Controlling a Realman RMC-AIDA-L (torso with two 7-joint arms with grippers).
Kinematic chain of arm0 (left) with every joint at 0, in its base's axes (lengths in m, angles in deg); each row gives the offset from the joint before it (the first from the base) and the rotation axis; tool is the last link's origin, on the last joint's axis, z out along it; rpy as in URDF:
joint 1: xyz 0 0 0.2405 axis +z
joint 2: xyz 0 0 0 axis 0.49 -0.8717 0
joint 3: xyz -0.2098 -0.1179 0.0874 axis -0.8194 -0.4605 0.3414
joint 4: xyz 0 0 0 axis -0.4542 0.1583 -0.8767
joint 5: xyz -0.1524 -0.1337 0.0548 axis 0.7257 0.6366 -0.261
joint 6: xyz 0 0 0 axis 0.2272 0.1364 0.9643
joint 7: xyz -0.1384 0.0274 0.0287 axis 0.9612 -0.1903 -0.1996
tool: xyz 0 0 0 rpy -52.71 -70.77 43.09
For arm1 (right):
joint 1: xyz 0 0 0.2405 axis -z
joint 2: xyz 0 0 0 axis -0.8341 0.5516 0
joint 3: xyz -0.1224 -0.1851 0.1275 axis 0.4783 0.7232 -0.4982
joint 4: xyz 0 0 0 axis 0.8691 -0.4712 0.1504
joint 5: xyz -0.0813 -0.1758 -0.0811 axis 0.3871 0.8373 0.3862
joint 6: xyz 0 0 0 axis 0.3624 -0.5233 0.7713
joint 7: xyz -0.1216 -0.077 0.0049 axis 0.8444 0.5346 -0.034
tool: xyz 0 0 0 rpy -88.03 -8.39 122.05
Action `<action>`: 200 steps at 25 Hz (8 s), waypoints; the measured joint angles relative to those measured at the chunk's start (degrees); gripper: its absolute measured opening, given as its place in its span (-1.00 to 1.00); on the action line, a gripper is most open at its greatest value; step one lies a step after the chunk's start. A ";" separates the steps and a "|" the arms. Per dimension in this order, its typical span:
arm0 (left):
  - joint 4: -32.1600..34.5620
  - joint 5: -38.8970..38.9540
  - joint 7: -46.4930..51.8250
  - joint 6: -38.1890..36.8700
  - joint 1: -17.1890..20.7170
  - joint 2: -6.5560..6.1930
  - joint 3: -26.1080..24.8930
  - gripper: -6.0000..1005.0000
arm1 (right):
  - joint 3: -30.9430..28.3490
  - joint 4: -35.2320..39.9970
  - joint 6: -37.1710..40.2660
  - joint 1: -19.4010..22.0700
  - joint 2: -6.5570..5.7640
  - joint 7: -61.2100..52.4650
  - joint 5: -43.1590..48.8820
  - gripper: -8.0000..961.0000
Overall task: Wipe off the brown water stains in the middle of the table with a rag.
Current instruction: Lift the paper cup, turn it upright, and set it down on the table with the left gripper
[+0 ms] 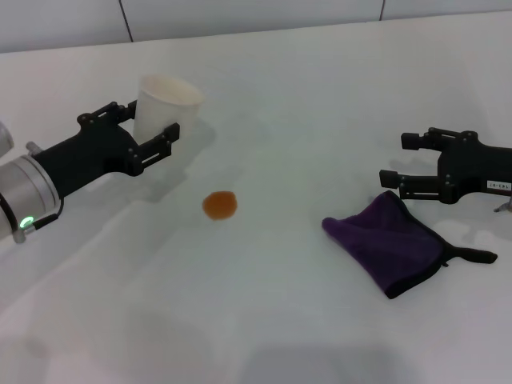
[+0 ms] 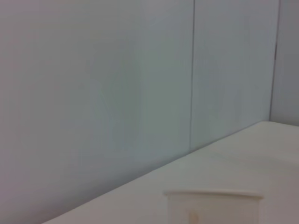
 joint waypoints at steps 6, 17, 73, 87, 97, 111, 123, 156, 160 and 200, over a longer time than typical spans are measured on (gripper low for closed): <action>1.64 1.29 -1.89 0.52 1.23 -0.04 -0.01 0.39 | -0.01 -0.07 0.62 0.10 0.00 0.10 0.00 0.73; 3.40 1.75 -3.26 3.84 1.89 -0.01 0.00 0.39 | -0.01 -0.23 0.89 0.28 0.04 0.78 0.00 0.73; 10.50 3.48 -14.71 10.97 4.18 0.04 0.09 0.40 | 0.00 -0.69 2.67 0.45 0.00 1.44 -0.61 0.72; 10.78 3.46 -15.43 11.07 4.59 -0.02 0.08 0.40 | -0.29 -0.51 2.62 0.45 -0.01 1.57 -0.61 0.72; 11.62 3.80 -17.68 10.24 6.70 0.01 0.01 0.41 | -0.02 -0.33 2.40 0.45 0.00 1.58 -0.61 0.72; 11.75 3.93 -17.23 8.79 7.26 -0.08 0.00 0.59 | -0.31 -0.17 2.88 0.50 -0.05 1.58 -0.61 0.72; 11.66 4.73 -17.22 8.96 7.21 -0.11 -0.18 0.74 | -0.53 0.08 2.81 0.53 -0.24 1.58 -0.61 0.72; 12.98 4.86 -15.51 11.47 8.06 0.04 -0.65 0.74 | -0.32 -0.01 2.31 0.45 -0.09 1.58 -0.61 0.72; 12.98 4.86 -15.49 11.49 8.27 0.04 -0.63 0.74 | -0.26 -0.05 2.33 0.44 -0.09 1.58 -0.61 0.72; 14.32 4.58 -17.88 11.79 11.05 0.11 -0.56 0.74 | -0.01 -0.73 2.78 0.63 0.00 1.59 -0.36 0.73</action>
